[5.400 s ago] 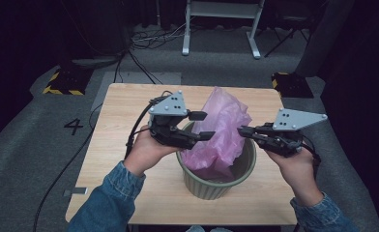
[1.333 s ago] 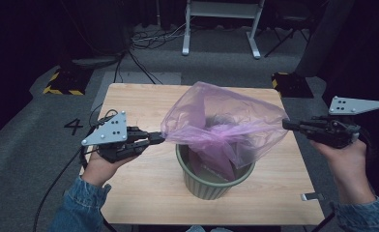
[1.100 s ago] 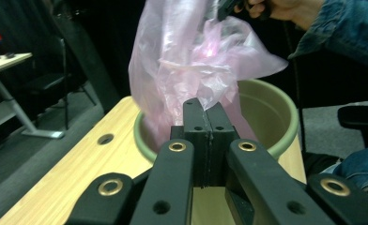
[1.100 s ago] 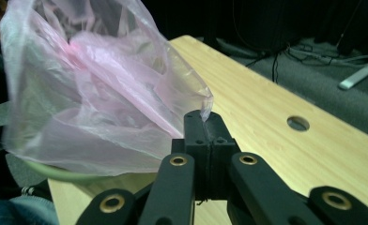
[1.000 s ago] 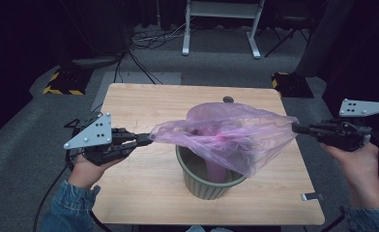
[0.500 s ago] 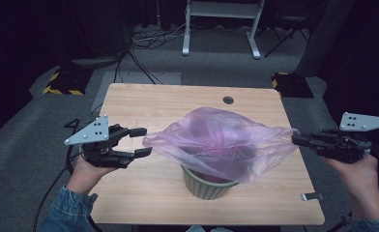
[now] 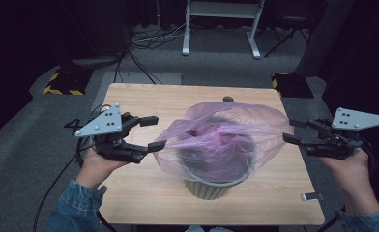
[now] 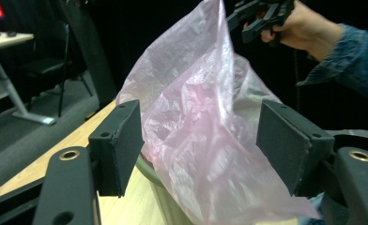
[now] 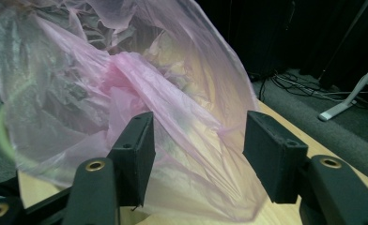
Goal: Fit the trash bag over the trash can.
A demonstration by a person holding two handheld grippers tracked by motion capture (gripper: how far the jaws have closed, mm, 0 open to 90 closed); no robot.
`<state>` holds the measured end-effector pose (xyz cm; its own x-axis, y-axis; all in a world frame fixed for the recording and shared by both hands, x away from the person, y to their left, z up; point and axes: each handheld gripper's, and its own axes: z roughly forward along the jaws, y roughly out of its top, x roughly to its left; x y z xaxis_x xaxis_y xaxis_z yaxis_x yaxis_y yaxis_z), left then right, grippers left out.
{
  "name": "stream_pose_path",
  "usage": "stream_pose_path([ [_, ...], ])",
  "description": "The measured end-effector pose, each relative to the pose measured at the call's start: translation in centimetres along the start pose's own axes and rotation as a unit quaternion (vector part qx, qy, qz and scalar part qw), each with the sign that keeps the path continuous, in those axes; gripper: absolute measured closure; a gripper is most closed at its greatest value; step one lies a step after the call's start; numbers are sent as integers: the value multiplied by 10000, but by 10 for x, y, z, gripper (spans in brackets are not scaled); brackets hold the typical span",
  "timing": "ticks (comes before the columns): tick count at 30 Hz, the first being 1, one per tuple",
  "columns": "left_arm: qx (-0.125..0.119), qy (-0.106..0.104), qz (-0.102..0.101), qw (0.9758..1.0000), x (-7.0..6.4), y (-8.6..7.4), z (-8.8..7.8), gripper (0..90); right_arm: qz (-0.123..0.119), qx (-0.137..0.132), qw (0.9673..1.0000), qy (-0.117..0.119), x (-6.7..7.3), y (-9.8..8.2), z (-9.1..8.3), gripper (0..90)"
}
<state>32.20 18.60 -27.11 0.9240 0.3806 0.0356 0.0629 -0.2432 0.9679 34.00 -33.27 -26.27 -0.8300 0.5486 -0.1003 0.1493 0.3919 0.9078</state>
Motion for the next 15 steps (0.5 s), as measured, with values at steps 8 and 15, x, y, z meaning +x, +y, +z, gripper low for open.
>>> stream_pose_path([
  [8, 36, 158, 119, 9998, -1, 9, 20, 594, -77, -133, 9997, -195, -15, 12, 23, 423],
  [15, 85, 233, 212, 9995, 1, 10, 26, 861, -375, 243, 9990, 98, -20, 23, 45, 788],
])
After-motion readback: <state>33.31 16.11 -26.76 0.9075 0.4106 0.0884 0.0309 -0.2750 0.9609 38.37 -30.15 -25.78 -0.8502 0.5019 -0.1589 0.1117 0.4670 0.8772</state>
